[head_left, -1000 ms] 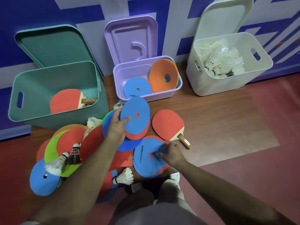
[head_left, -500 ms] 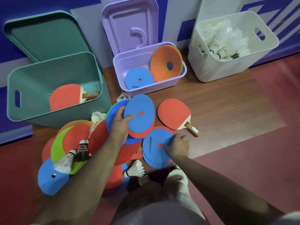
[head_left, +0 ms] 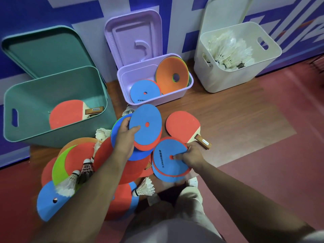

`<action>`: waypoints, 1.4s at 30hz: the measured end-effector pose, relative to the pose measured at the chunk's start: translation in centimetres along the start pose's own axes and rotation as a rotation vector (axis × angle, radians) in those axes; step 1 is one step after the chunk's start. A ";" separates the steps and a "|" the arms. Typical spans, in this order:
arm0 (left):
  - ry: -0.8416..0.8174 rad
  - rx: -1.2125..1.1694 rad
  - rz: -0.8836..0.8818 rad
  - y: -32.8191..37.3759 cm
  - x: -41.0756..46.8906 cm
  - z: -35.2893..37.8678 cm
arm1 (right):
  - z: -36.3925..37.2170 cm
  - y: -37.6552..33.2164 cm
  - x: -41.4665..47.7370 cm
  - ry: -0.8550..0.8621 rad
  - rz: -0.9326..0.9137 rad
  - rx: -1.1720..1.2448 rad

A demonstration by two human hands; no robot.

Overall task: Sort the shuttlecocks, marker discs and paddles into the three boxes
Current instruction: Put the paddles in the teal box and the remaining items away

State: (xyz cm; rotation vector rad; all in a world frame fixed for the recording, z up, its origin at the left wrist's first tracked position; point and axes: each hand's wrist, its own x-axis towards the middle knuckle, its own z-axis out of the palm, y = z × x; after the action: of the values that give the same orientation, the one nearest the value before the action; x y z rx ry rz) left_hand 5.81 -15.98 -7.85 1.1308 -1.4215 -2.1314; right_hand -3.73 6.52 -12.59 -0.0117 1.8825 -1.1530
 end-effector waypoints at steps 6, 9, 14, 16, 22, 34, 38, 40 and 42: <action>0.018 0.010 0.054 1.1 0.3 0.4 | -3.3 -4.0 -1.6 -0.090 -0.102 0.114; 0.010 -0.013 0.067 1.3 0.5 1.1 | -5.8 -6.6 -2.4 -0.095 -0.151 0.259; -0.113 -0.095 0.041 2.2 0.0 3.7 | -7.2 -10.2 -2.7 -0.165 -0.184 0.594; -0.181 -0.148 0.011 2.8 -0.2 5.1 | -7.1 -10.7 -2.1 -0.191 -0.175 0.675; -0.284 -0.076 0.000 3.5 -0.2 8.2 | -7.3 -10.4 0.4 -0.152 -0.221 0.581; -0.131 0.421 0.169 1.6 2.9 12.5 | -13.4 -13.4 6.1 -0.116 -0.486 -0.029; -0.073 0.615 0.189 -1.6 2.9 13.0 | -13.9 -11.6 8.7 -0.200 -0.589 -0.337; -0.069 0.611 0.139 -3.2 2.7 13.5 | -13.9 -10.5 9.5 -0.233 -0.587 -0.458; 0.016 0.590 0.090 -3.9 2.9 13.9 | -13.8 -10.4 10.3 -0.221 -0.611 -0.520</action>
State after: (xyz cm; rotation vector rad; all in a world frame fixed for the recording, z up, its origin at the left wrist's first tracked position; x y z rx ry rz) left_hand -6.09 -7.58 -10.03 1.2337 -2.1256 -1.6744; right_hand -23.64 6.01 -9.96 -1.0193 1.9765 -0.9499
